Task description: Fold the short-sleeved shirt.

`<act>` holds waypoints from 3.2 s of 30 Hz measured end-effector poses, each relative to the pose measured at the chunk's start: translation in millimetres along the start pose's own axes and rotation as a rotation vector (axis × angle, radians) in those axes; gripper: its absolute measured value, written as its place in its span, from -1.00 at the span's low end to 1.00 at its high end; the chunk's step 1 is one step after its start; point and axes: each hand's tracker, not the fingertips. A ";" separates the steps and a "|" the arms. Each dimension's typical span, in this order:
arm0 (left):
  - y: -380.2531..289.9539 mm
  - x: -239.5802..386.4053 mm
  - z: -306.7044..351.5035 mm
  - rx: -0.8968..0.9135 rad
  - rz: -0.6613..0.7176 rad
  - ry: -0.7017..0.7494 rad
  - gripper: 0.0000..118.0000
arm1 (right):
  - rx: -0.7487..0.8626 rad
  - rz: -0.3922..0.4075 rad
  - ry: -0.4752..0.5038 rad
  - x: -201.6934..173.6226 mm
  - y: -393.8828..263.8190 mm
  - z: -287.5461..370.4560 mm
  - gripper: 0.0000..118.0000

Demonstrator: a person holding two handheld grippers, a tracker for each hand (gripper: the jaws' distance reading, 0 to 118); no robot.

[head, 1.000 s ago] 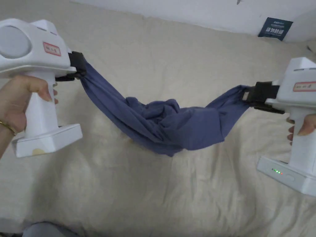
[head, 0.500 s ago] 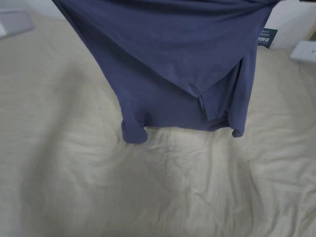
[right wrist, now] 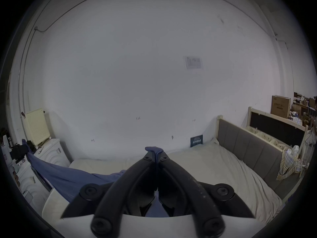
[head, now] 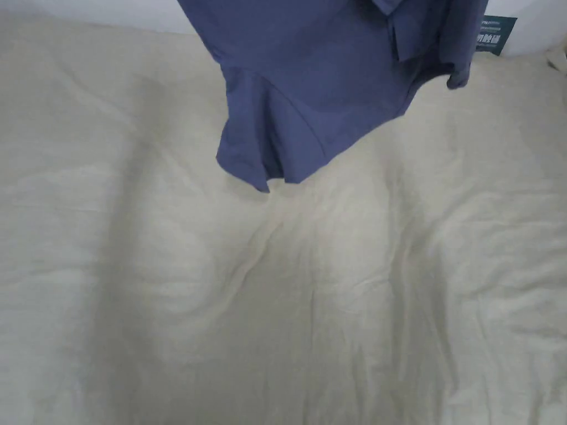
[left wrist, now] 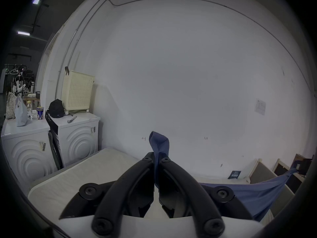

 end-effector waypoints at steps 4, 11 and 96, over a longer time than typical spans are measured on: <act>-10.4 0.4 -1.3 0.009 -0.005 0.003 -0.93 | 0.015 -0.046 0.019 5.7 0.6 -4.2 -0.92; -100.9 -23.2 22.7 -0.123 -0.036 -0.019 -0.93 | -0.092 -0.038 0.066 28.0 -80.5 15.2 -0.92; -447.5 -187.8 197.2 -0.959 -0.121 0.219 0.93 | -0.103 0.177 0.121 41.6 -428.3 194.2 -0.98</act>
